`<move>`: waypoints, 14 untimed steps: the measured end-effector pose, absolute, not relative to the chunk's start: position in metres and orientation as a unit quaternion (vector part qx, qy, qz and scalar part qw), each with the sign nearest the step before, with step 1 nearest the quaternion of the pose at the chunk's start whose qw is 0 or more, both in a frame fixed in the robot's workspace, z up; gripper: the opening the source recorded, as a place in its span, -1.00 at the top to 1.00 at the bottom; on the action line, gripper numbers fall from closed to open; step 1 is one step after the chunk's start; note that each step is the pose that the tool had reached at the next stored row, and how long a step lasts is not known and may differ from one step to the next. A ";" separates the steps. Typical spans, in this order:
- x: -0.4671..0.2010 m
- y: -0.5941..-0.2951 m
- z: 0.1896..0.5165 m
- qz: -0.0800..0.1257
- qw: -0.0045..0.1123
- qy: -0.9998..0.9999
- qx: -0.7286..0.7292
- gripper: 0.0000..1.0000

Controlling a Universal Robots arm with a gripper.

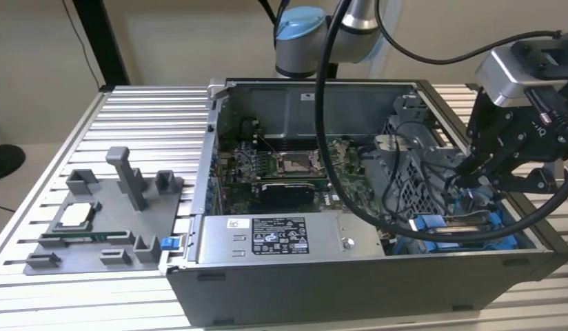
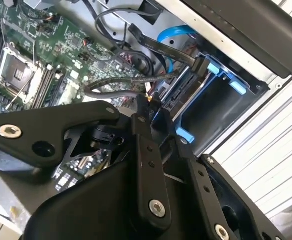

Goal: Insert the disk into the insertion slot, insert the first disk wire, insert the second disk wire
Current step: 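Insert the first disk wire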

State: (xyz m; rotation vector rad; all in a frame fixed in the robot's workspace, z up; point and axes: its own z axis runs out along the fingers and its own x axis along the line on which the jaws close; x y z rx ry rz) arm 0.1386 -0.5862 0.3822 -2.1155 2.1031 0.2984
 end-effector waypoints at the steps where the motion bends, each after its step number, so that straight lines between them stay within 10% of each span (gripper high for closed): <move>1: 0.139 -0.586 0.382 0.100 0.073 0.700 -0.704 1.00; 14: 0.138 -0.586 0.382 0.102 0.075 0.699 -0.704 1.00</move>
